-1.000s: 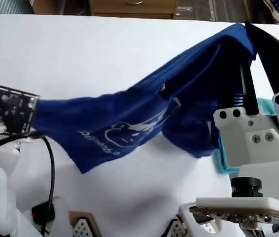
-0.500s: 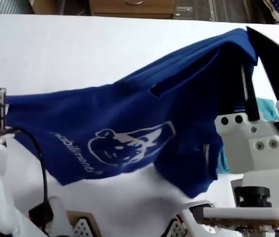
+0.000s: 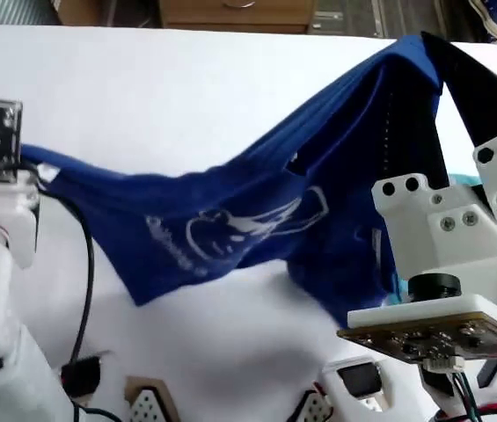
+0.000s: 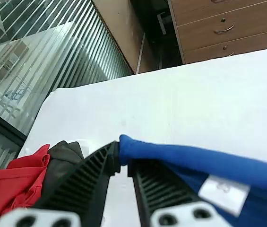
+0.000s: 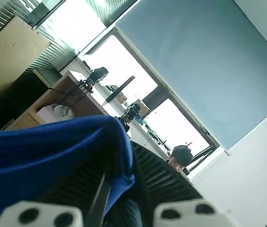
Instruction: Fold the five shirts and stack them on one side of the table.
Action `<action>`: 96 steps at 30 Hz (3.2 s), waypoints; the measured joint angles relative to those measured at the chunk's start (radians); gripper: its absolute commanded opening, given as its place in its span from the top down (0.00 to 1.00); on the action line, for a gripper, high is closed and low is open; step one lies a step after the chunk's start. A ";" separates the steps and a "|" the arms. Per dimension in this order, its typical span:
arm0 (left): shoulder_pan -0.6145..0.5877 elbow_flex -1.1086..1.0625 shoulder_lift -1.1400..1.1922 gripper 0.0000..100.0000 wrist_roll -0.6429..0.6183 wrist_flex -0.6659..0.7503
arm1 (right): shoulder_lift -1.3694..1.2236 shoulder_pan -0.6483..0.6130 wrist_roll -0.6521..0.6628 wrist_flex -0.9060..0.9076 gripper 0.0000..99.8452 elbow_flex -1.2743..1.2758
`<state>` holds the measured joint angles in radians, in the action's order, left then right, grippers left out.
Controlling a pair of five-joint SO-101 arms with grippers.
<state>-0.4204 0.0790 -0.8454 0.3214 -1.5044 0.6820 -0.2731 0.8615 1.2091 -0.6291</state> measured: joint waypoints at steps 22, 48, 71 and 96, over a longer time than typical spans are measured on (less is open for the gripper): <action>0.005 0.206 -0.117 0.98 -0.005 -0.161 | 0.064 0.000 0.000 0.104 0.98 -0.080; 0.023 0.094 0.334 0.98 -0.005 0.170 | -0.370 -0.003 0.000 0.055 0.98 -0.078; 0.060 0.094 0.700 0.98 0.031 0.292 | -0.793 0.091 0.083 -0.041 0.98 -0.077; 0.060 -0.035 0.801 0.98 0.262 0.052 | -0.876 0.149 0.083 0.410 0.98 -0.077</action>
<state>-0.3606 0.0437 -0.0445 0.5838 -1.4523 -0.1941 -0.1243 0.9444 1.6187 -0.7058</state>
